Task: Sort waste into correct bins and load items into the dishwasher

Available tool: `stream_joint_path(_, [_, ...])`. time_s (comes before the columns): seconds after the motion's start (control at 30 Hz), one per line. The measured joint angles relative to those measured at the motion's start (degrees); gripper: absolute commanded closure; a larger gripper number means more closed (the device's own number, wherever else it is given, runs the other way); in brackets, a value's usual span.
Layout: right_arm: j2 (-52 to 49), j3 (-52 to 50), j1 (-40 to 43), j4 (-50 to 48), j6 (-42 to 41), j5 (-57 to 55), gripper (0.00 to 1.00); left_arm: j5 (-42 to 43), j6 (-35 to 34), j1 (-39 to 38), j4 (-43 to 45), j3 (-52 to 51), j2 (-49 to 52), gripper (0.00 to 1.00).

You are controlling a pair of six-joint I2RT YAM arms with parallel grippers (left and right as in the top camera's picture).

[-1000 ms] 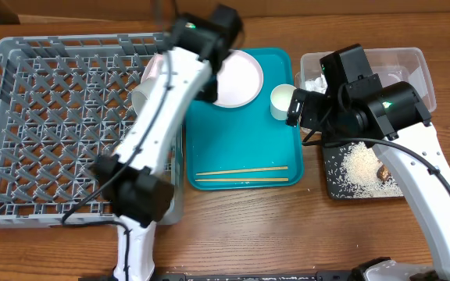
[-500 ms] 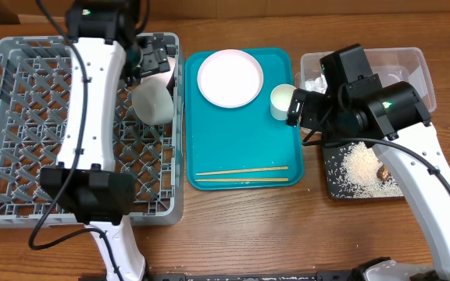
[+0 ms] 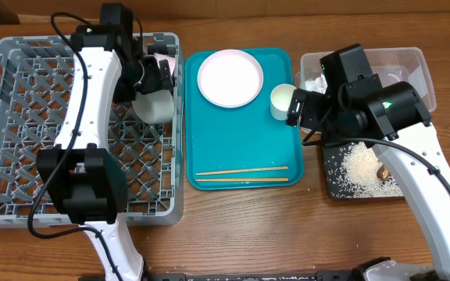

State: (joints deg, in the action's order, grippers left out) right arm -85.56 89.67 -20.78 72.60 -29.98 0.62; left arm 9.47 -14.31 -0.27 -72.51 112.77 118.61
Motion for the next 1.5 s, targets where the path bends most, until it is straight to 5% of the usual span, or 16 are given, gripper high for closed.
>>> stream_joint_path(0.83, [-0.02,0.00,0.00,0.00,-0.02,0.00,0.00,0.90,1.07,0.28,8.79,-0.55,0.00,0.03])
stream_joint_path(1.27, [-0.02,0.00,0.00,0.02,0.00,0.00,0.00,4.92,5.44,-1.27,-10.34,17.44,-0.09,0.01])
stream_joint_path(1.5, [-0.02,0.00,0.00,0.00,-0.02,0.00,0.00,5.16,6.62,-8.37,-7.58,17.64,-0.09,0.02])
